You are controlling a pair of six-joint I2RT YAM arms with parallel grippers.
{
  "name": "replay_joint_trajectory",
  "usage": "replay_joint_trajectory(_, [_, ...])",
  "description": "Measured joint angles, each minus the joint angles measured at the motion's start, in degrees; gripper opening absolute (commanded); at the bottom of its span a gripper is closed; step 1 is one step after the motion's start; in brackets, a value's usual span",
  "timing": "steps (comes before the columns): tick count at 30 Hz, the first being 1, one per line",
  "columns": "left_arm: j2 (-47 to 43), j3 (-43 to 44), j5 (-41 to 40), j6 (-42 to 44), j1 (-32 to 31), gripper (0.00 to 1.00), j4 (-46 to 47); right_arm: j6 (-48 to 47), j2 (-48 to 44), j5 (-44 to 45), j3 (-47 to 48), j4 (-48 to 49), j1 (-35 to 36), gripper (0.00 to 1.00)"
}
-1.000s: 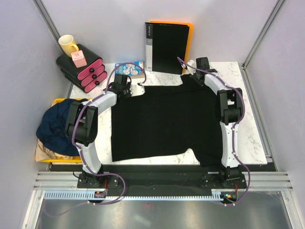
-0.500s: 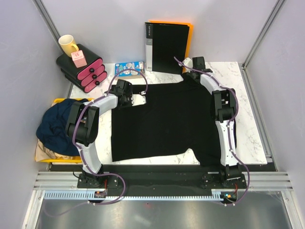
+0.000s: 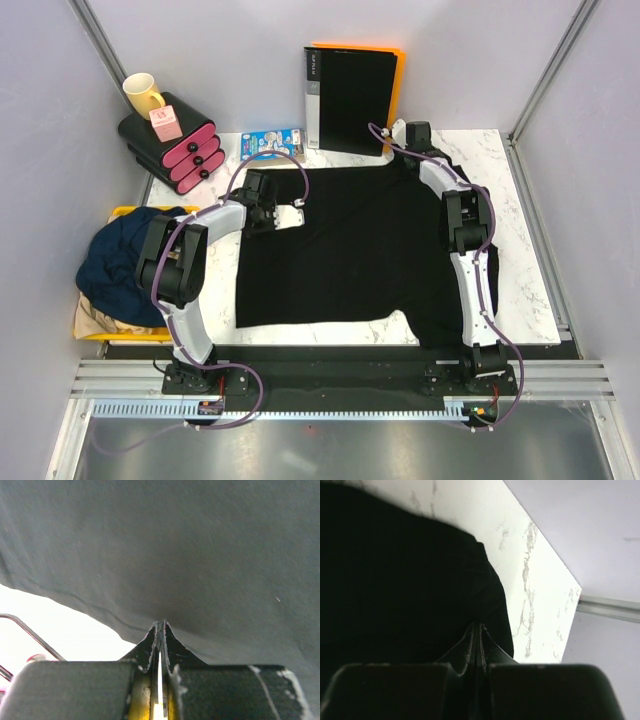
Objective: Fold and stack the t-shirts
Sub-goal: Flatten the tshirt out, then fold the tshirt
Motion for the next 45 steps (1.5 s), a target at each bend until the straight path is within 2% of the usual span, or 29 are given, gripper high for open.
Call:
replay_joint_trajectory(2, [0.00,0.00,0.00,0.00,0.00,0.02,0.02,-0.59,-0.02,1.97,-1.25,2.12,-0.09,0.01])
replay_joint_trajectory(4, [0.00,0.00,0.02,-0.02,-0.02,0.02,0.02,-1.01,-0.04,3.45,-2.34,4.13,-0.11,0.21])
replay_joint_trajectory(5, [0.00,0.02,0.00,-0.02,0.00,0.02,0.02,-0.94,-0.28,3.74,-2.97,4.85,-0.13,0.40])
replay_joint_trajectory(8, [0.00,0.00,0.00,-0.02,0.00,0.02,0.02,-0.94,-2.95,3.61,-6.38,6.58,-0.46,0.58])
replay_joint_trajectory(11, [0.00,0.02,-0.04,-0.07,0.00,0.02,0.07,0.63,-7.30,2.03,-10.62,4.61,-0.92,0.66])
replay_joint_trajectory(17, [-0.22,-0.17,-2.10,-0.63,0.04,0.02,4.72,1.68,-17.09,1.18,-18.84,2.34,-1.49,0.65])
replay_joint_trajectory(23, [-6.60,-2.93,1.03,-0.33,0.37,0.02,4.66,-4.90,-35.52,-7.13,-32.11,-5.86,-1.46,0.67])
replay_joint_trajectory(24, [-8.68,-4.11,2.08,0.33,0.42,0.16,4.09,-6.60,-38.80,-8.50,-34.51,-8.33,-1.46,0.67])
replay_joint_trajectory(25, [-10.84,-5.57,3.15,1.05,0.42,0.24,3.80,-8.96,-42.05,-10.16,-37.27,-11.15,-1.46,0.67])
replay_joint_trajectory(26, [-13.29,-7.45,4.20,2.05,0.42,0.31,3.50,-11.19,-45.16,-11.80,-40.19,-14.32,-1.46,0.66])
replay_joint_trajectory(27, [-15.85,-9.55,5.31,3.08,0.42,0.33,3.02,-13.25,-47.91,-13.16,-42.99,-17.51,-1.46,0.66])
replay_joint_trajectory(28, [-17.53,-11.17,6.19,4.04,0.39,0.33,2.95,-14.84,-49.81,-14.23,-45.40,-19.82,-1.44,0.64])
replay_joint_trajectory(29, [-19.32,-13.20,7.02,4.92,0.35,0.27,2.64,-16.46,-51.82,-15.28,-48.52,-21.84,-1.42,0.53])
replay_joint_trajectory(30, [-20.65,-15.10,7.76,5.88,0.35,0.02,2.27,-18.27,-53.90,-16.52,-52.57,-25.05,-1.42,0.46])
replay_joint_trajectory(31, [-21.33,-16.83,8.22,6.75,0.31,0.02,2.05,-19.45,-54.88,-17.00,-55.17,-26.75,-1.42,0.38])
replay_joint_trajectory(32, [-21.46,-18.36,8.50,7.48,0.31,0.02,2.05,-20.02,-55.56,-17.73,-58.29,-28.76,-1.42,0.23])
replay_joint_trajectory(33, [-21.05,-19.76,8.55,8.33,0.28,0.02,2.40,-20.41,-55.52,-18.08,-60.28,-30.51,-1.42,0.19])
replay_joint_trajectory(37, [-14.60,-20.44,5.53,9.40,-0.02,0.02,5.92,-19.32,-53.40,-18.99,-62.55,-33.29,-1.44,0.15])
replay_joint_trajectory(45, [1.03,-5.05,-0.13,8.41,1.16,0.02,14.08,-16.81,-48.37,-18.95,-59.91,-30.51,-1.44,0.13])
